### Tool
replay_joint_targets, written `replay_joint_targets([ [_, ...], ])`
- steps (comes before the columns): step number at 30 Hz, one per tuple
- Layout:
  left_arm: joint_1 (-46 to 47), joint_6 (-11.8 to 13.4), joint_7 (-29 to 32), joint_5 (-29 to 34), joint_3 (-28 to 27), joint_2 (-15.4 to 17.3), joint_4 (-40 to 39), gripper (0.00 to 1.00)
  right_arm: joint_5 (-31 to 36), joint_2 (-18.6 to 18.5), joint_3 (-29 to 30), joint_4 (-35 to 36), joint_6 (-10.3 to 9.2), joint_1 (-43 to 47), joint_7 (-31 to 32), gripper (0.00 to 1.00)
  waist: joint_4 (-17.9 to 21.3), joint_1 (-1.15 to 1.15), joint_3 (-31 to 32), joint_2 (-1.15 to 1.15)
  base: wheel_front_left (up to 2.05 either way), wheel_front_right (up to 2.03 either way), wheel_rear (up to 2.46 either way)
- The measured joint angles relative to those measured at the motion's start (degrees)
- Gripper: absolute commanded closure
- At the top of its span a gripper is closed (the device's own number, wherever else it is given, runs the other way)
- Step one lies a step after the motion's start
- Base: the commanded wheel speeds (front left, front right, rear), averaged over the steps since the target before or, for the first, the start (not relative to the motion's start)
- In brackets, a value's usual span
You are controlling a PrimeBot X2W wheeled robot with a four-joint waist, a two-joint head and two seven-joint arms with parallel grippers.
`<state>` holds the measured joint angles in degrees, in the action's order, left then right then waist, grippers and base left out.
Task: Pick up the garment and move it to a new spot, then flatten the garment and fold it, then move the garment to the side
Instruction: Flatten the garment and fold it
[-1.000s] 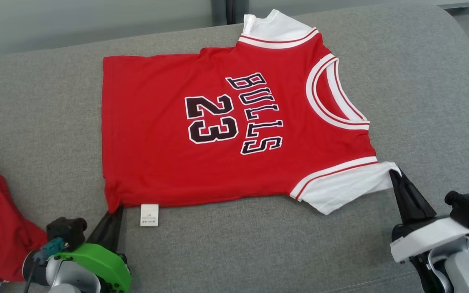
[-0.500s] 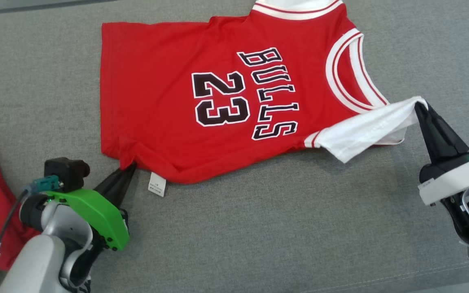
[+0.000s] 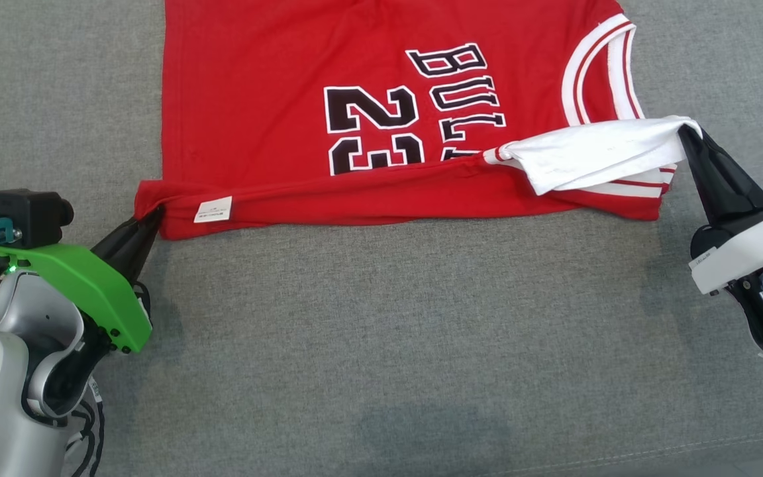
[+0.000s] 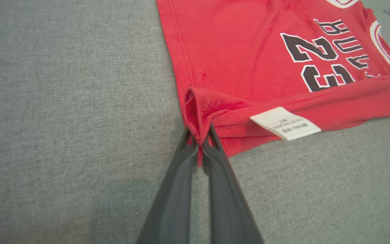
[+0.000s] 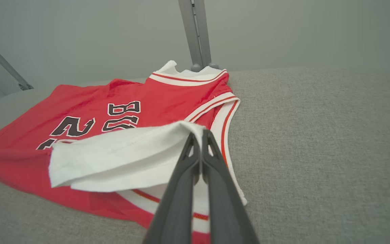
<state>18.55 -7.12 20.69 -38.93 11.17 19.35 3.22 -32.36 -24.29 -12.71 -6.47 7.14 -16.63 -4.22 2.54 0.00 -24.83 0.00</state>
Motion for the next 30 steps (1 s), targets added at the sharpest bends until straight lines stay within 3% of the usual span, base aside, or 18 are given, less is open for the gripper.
replay_joint_targets([
  [10, 2.66, 0.0, 3.07, -0.83, 0.53, 0.3, -1.64, 1.0, 0.11, -1.38, 0.56, -2.3, 0.0, -4.15, 0.07, 1.0, 0.36, 0.0, -0.99, 0.0, 0.0, 0.0, 0.0],
  [19, 5.7, 0.0, 5.57, -2.26, 1.88, -0.1, 0.33, 1.0, 0.9, -1.18, -2.45, -6.28, 0.0, -8.1, 1.37, 1.0, 0.67, 0.0, -1.78, 0.0, 0.0, 0.0, 0.0],
  [20, 5.81, 0.07, 5.56, -2.43, 1.86, -0.51, 1.0, 0.9, 1.11, -1.02, -2.65, -6.73, 0.0, -8.49, 1.54, 1.0, 0.66, 0.0, -1.86, 0.0, 0.0, 0.0, 0.0],
  [21, 6.0, 0.15, 5.57, -2.44, 1.89, -0.66, 1.83, 0.7, 1.27, -0.79, -2.68, -7.19, -0.01, -8.98, 1.53, 0.95, 0.64, 0.0, -1.93, 0.0, 0.0, 0.0, 0.0],
  [22, 6.17, 0.4, 5.55, -1.9, 1.85, -0.57, 2.29, 0.52, 1.65, -0.76, -2.88, -7.56, -0.01, -9.46, 1.52, 0.76, 0.64, 0.0, -1.99, 0.0, 0.0, 0.0, 0.0],
  [23, 6.3, 1.23, 5.35, -1.07, 1.36, -0.4, 2.71, 0.0, 2.16, -0.69, -3.36, -7.89, 0.0, -10.12, 1.47, 0.56, 0.69, 0.0, -2.04, 0.0, 0.0, 0.0, 0.0],
  [24, 6.53, 1.99, 4.82, -0.42, 0.83, -0.43, 3.32, 0.0, 2.7, -0.47, -3.42, -8.09, 0.01, -10.63, 0.98, 0.1, 0.78, 0.0, -2.05, 0.0, 0.0, 0.0, 0.0],
  [25, 6.73, 2.6, 4.43, -0.02, 0.45, -0.51, 3.72, 0.0, 3.0, -0.21, -3.33, -8.27, -0.05, -11.07, 0.56, 0.0, 0.81, 0.0, -2.08, 0.0, 0.0, 0.0, 0.0],
  [30, 7.14, 3.23, 1.89, 1.02, 0.21, -2.09, 3.78, 0.0, 4.6, -0.12, -2.92, -9.95, -0.71, -11.31, -0.68, 0.0, 0.91, 0.0, -2.17, 0.0, 0.0, 0.0, 0.0],
])
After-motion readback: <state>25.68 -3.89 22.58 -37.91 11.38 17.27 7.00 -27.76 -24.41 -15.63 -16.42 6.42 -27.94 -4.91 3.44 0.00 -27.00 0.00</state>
